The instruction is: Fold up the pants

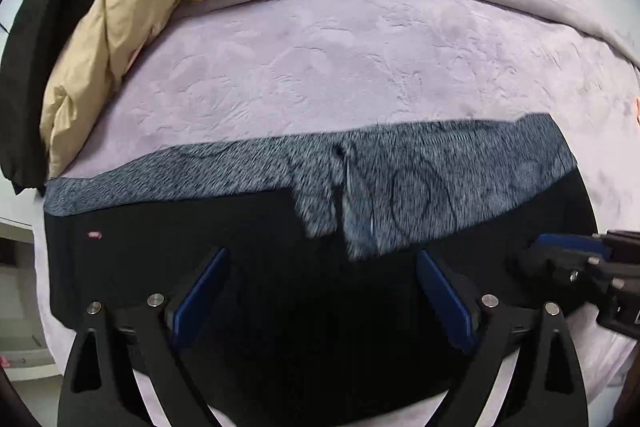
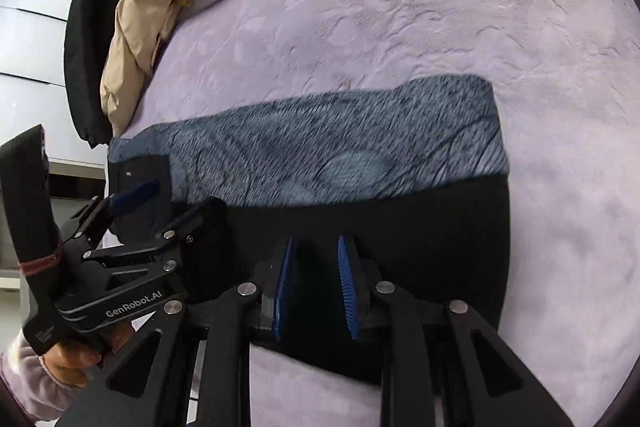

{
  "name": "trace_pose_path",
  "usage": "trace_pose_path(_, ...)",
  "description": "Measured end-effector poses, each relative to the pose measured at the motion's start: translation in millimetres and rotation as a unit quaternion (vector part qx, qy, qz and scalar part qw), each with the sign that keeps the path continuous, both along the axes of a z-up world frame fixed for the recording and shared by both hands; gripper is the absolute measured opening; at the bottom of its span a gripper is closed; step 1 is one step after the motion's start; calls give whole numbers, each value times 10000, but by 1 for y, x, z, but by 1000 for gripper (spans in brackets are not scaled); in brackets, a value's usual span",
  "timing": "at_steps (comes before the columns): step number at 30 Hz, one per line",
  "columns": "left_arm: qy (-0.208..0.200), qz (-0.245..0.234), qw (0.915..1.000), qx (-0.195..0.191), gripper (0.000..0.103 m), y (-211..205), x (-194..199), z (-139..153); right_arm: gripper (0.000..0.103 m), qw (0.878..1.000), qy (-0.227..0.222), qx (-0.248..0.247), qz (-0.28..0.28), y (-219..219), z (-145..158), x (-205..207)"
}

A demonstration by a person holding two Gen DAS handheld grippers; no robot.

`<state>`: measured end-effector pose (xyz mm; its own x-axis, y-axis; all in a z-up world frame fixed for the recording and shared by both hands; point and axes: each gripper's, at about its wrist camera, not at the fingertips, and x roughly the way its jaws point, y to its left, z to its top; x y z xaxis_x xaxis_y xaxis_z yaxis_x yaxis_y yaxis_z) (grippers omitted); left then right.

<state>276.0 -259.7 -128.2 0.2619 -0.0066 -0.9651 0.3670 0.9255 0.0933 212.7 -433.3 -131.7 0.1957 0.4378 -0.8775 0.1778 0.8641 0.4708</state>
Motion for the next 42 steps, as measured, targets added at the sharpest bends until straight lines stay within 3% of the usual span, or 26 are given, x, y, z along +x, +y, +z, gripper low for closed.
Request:
trace_pose_path(2,70,39,10000,-31,95,6,-9,3,39,9999,-4,-144,30,3,9,-9)
trace_pose_path(4,149,99,9998,-54,95,14,-18,2,75,9996,-67,-288,9,5,18,-14)
trace_pose_path(5,184,132,9997,-54,95,23,-23,4,77,9993,-119,-368,16,6,20,-14)
trace_pose_path(8,350,232,9991,-67,96,33,-31,6,78,9980,-41,-608,187,18,12,-14)
trace_pose_path(10,448,322,9985,-33,103,38,-40,15,79,9965,0,-779,319,26,8,-11)
trace_pose_path(17,741,542,9958,-51,103,56,-76,37,88,9896,-84,-1305,591,44,35,-14)
trace_pose_path(21,683,712,9950,142,103,61,-96,55,103,9858,-100,-1482,788,53,53,-26)
trace_pose_path(32,430,1754,9830,324,103,88,-127,81,103,9786,-327,-1363,1505,74,72,-44)
trace_pose_path(37,356,1864,9811,388,103,109,-127,80,103,9766,-321,-1477,1533,87,71,-46)
trace_pose_path(42,383,1587,9861,308,103,139,-115,72,103,9743,-296,-1750,1390,114,69,-43)
